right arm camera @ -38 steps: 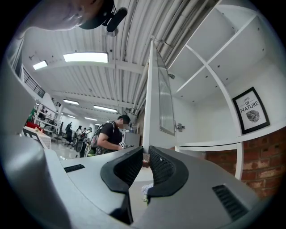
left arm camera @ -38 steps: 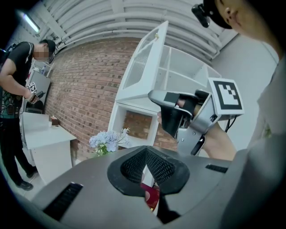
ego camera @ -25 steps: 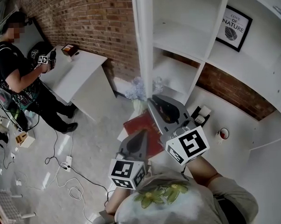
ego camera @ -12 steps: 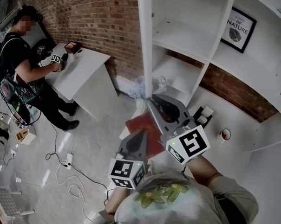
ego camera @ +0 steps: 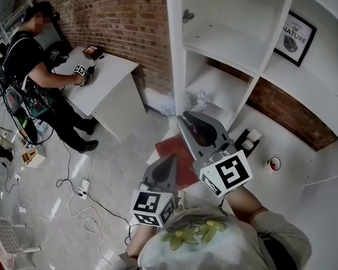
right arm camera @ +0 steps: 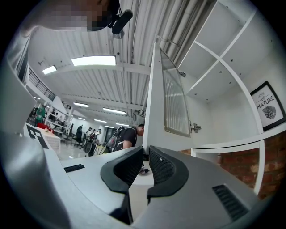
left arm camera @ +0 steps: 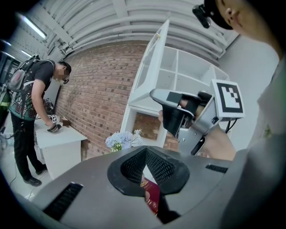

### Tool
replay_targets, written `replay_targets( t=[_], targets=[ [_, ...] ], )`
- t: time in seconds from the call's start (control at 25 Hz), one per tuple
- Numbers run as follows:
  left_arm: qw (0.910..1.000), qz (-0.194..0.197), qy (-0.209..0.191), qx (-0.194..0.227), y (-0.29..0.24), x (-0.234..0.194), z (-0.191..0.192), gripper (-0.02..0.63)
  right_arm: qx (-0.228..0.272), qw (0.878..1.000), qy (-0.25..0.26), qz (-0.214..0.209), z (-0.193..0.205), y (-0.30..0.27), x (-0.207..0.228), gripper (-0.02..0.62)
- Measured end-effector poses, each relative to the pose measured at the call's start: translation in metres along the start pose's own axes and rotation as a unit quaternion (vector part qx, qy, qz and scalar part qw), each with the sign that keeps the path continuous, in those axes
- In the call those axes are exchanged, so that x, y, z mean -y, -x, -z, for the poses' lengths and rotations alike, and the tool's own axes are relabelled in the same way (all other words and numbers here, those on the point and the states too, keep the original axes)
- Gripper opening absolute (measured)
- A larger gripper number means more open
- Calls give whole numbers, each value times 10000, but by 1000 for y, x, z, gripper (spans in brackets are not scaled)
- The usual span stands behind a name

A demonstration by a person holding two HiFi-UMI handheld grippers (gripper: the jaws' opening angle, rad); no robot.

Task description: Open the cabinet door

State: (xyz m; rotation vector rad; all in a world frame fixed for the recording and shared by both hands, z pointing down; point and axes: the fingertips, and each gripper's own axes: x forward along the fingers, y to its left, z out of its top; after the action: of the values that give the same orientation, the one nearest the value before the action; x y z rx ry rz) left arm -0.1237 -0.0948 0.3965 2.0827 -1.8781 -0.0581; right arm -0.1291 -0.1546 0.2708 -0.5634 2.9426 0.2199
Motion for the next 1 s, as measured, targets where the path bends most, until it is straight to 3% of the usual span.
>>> replay_targets(
  t=[1.0],
  targets=[
    [9993, -358, 119, 11, 10, -22, 1, 11, 59, 9991, -58, -411, 3, -23, -17, 55]
  ],
)
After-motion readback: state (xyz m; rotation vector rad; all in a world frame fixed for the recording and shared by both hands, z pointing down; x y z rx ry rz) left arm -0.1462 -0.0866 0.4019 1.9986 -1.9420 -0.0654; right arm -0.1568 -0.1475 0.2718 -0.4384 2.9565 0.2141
